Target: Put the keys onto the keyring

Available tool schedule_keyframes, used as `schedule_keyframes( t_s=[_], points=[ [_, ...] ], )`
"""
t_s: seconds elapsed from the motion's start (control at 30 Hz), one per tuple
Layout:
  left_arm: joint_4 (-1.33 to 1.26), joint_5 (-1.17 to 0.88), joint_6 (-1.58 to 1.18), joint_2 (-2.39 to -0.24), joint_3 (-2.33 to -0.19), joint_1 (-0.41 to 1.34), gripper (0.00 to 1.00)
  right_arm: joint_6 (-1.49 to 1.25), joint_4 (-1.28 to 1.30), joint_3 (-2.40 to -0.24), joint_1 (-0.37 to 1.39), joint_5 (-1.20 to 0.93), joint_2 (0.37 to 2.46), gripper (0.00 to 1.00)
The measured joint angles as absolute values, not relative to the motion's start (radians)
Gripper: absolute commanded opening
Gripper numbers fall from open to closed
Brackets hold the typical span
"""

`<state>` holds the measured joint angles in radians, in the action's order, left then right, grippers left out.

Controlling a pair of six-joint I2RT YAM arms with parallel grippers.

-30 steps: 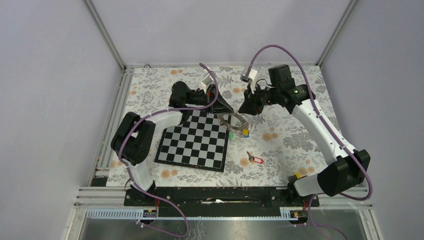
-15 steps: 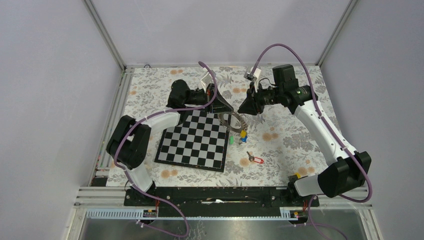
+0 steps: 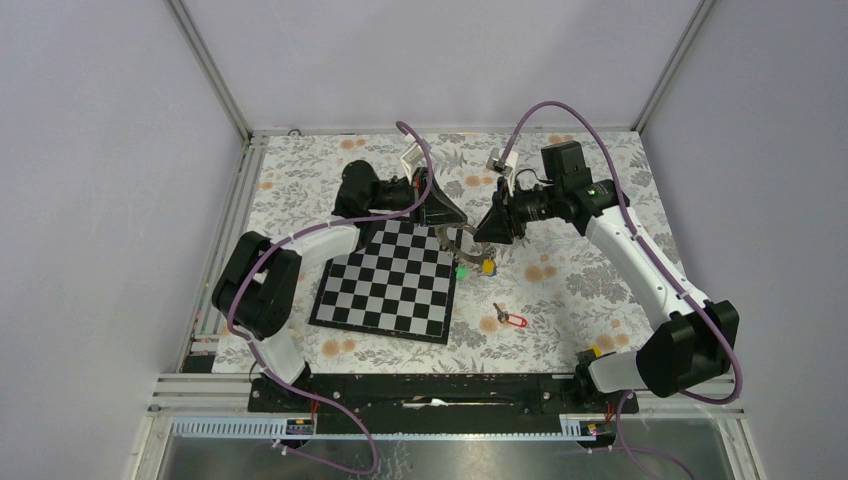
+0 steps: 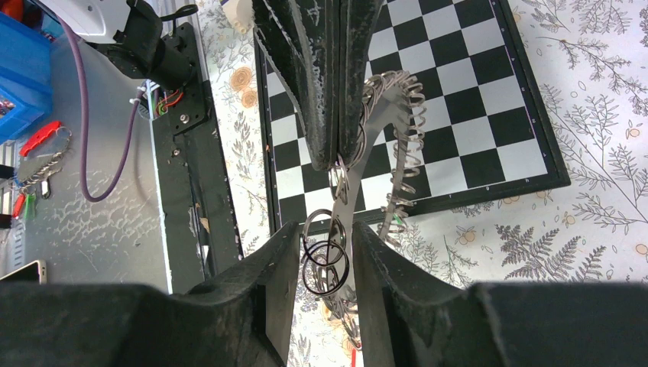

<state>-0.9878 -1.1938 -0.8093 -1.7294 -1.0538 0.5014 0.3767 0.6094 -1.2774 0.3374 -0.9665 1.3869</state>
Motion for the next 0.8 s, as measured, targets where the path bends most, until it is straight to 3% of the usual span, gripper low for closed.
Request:
schedule_keyframes(
  t_s=[0.1,0.37,0.8],
  points=[
    [-0.987,-1.191,-0.809,-1.729,-1.054,0.501,0.00,0.377,0.606,-1.272,0.337,-0.961,1.387,0.32],
    [-0.961,-1.174,-0.802,-1.727,-1.054,0.501,0.00,0.382,0.585,-1.265,0.337,-0.957,1.386,0.00],
    [-0.636,-1.134,-0.561,-1.668,-1.085,0.505,0.00,0.382,0.584,-1.265,0.338,-0.900,1.386,0.00]
  ],
)
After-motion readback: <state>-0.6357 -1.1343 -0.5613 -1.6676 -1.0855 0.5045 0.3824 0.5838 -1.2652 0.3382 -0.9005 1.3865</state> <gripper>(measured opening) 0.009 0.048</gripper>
